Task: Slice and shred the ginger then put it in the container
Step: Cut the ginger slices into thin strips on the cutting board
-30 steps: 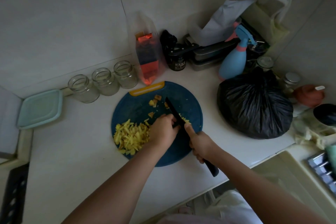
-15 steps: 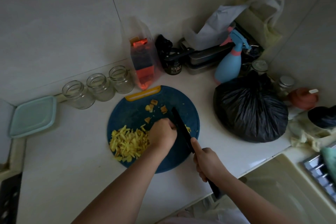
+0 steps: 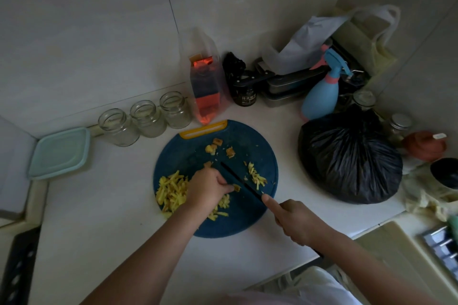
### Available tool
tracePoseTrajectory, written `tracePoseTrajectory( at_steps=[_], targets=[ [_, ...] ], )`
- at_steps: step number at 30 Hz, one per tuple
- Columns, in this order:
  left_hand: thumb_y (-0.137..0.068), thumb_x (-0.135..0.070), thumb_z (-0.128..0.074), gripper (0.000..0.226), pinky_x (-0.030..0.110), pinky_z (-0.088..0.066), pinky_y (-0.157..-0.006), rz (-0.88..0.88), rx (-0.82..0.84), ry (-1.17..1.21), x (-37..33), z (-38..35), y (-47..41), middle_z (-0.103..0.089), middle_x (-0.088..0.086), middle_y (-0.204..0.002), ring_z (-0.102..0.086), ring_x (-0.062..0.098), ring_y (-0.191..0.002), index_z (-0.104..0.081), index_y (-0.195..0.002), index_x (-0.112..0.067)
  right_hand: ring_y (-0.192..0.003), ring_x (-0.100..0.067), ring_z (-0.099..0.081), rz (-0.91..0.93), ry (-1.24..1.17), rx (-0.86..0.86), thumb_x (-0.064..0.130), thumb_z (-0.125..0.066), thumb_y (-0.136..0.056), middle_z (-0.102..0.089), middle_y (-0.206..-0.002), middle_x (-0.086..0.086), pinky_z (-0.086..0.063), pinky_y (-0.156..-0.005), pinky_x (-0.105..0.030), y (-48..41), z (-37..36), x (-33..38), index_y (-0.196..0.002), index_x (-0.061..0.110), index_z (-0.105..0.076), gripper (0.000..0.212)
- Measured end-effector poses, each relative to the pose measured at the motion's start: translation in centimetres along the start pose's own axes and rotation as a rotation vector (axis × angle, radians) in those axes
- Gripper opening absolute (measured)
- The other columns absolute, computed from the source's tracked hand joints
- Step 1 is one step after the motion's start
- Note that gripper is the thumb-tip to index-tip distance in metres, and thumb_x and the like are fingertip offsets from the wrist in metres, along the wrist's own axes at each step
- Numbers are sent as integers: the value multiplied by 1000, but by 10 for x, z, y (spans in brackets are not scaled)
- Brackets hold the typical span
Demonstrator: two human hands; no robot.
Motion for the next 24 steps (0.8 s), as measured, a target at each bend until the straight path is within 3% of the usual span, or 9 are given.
tracePoseTrajectory(
  at_steps=[3, 7, 14, 18, 22, 24],
  targets=[
    [-76, -35, -78, 28, 9, -38, -46, 113, 37, 40, 2, -7, -1, -65, -7, -56, -53, -3, -44, -70, -62, -12, -33, -4, -33, 17, 53, -4, 72, -32, -88, -41, -54, 0, -34, -47, -19, 0, 1, -2, -62, 13, -43, 66],
    [-76, -35, -78, 36, 16, -43, -44, 239, 78, 83, 2, -13, -4, -60, -4, -48, -48, -1, -30, -66, -59, -6, -34, -10, -37, -32, -69, 47, 71, -37, -88, -43, -49, 1, -37, -41, -18, 2, 1, -5, -60, 13, -44, 64],
    [-75, -33, -80, 34, 18, -49, -53, 279, 150, 93, 1, -9, -11, -63, 0, -55, -54, 7, -41, -72, -75, 0, -35, -10, -35, -69, -83, 88, 73, -37, -87, -44, -52, -1, -36, -40, -18, 1, -1, -8, -63, 14, -43, 64],
    [-72, -33, -82, 33, 20, -51, -54, 283, 153, 82, 2, -11, -13, -62, -1, -52, -53, 6, -39, -71, -71, -1, -35, -9, -36, -65, -43, 92, 73, -35, -87, -44, -53, -1, -37, -42, -18, -1, 0, -9, -62, 15, -41, 64],
    [-72, -30, -82, 32, 22, -51, -53, 271, 139, 93, 2, -12, -14, -62, 0, -51, -53, 7, -37, -72, -74, 1, -51, -12, -42, -13, 99, 78, 70, -28, -92, -46, -62, -2, -40, -59, -24, -2, -1, -6, -63, 15, -41, 64],
    [-72, -29, -82, 30, 24, -54, -54, 278, 134, 80, 2, -12, -14, -66, 3, -55, -56, 8, -40, -72, -75, -1, -55, -12, -43, 28, 200, 49, 66, -25, -95, -47, -62, -2, -38, -60, -24, -1, -4, -5, -61, 14, -40, 64]
  ],
)
Point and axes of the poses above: each hand's wrist, its own y-axis away from the middle knuckle, its own z-axis out of the back of the hand, x = y × z, the point moved 3 cm from there along -y, towards the middle knuckle
